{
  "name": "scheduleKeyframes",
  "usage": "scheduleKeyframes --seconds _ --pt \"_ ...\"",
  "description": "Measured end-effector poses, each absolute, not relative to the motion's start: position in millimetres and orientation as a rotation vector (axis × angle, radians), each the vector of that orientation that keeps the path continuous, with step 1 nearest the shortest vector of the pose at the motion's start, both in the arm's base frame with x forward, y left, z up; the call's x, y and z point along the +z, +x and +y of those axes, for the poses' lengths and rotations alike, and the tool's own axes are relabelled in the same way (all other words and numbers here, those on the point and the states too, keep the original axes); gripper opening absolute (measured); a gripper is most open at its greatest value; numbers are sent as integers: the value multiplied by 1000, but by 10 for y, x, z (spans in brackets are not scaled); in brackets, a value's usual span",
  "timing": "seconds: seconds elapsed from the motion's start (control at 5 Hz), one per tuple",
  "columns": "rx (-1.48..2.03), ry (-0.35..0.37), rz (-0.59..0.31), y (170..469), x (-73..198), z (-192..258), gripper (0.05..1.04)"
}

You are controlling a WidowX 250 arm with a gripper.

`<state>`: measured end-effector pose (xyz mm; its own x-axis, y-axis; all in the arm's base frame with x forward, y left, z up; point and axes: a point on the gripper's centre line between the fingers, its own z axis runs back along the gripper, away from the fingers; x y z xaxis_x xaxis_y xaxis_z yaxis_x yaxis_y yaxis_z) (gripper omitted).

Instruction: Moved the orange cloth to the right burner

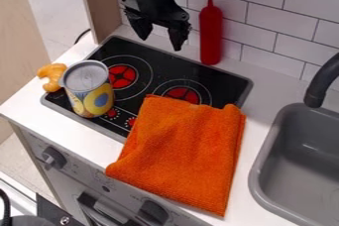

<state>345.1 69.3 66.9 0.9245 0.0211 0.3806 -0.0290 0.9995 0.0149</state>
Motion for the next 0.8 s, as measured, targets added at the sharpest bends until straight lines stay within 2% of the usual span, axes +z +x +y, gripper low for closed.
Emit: scheduleKeyframes --seconds 0.2,0.4,0.6,0.8 --pt "27 12 -356 3403 565 676 1000" --pt "-13 3 -283 3266 471 510 1000" --pt "2 17 -206 3040 477 287 1000" --pt "-38 15 -153 2774 459 108 951"
